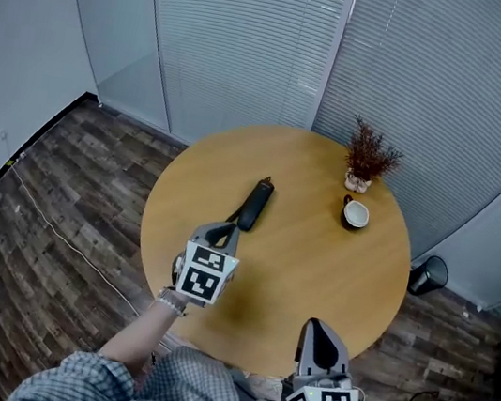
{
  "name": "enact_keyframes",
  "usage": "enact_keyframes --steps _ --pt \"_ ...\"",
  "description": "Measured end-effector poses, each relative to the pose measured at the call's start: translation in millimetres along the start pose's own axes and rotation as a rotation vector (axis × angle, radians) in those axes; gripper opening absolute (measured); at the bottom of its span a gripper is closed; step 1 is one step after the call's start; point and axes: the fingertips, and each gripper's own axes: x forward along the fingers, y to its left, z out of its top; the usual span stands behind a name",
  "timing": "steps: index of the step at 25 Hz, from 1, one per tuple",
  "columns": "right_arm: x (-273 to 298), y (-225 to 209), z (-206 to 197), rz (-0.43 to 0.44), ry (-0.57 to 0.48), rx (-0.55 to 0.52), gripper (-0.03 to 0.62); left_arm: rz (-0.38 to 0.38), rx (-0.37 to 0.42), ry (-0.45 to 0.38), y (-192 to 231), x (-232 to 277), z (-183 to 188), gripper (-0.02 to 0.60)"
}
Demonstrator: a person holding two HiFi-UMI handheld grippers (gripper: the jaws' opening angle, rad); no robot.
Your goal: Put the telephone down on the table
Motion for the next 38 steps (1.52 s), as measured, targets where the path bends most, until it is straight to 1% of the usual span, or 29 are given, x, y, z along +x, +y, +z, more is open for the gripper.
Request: enact_keyframes --steps 4,7,10,15,18,21,25,30,35,38 --pt "2.0 1.9 11.5 -0.004 -0.028 -0.024 0.008 -0.048 -0.038 -0.055 -8.3 -35.6 17.5 0.008" --pt "2.8 7.3 16.4 -0.007 -0.043 -0.035 0.008 -0.056 -0.063 -0.106 -10.3 -61.7 27.9 0.008" --pt "4.9 12.8 16.5 -0.001 -0.053 -0.036 0.008 -0.075 -0.084 -0.127 -17.6 -81.5 30.6 0.008" --pt "12.1 23.1 20.3 0.021 -0.061 -0.056 0.008 -0.142 -0.094 -0.159 -41.0 -102.1 32.1 0.008" --pt "11.5 28.2 21.5 0.027 -0.071 -0.065 0.008 -0.159 -0.082 -0.178 -47.9 -110.2 33.5 0.008" --pt "7.7 30.4 20.7 0.015 -0.074 -0.062 0.008 -0.188 -0.088 -0.193 -52.5 -115.1 37.1 0.008" --pt "3.6 26.6 18.9 -0.006 -0.071 -0.057 0.008 -0.197 -0.097 -0.226 -54.9 -116.3 45.2 0.008" --pt "0.5 19.9 13.9 -0.025 -0.056 -0.027 0.008 -0.217 -0.102 -0.216 -61.0 -115.0 42.1 0.008" --pt "-1.0 23.6 13.5 -0.023 -0.053 -0.030 0.008 -0.233 -0.067 -0.185 -68.3 -114.0 35.9 0.008" --pt "-2.4 24.0 11.1 -0.021 -0.045 -0.026 0.008 -0.253 -0.076 -0.182 -73.5 -114.1 36.0 0.008"
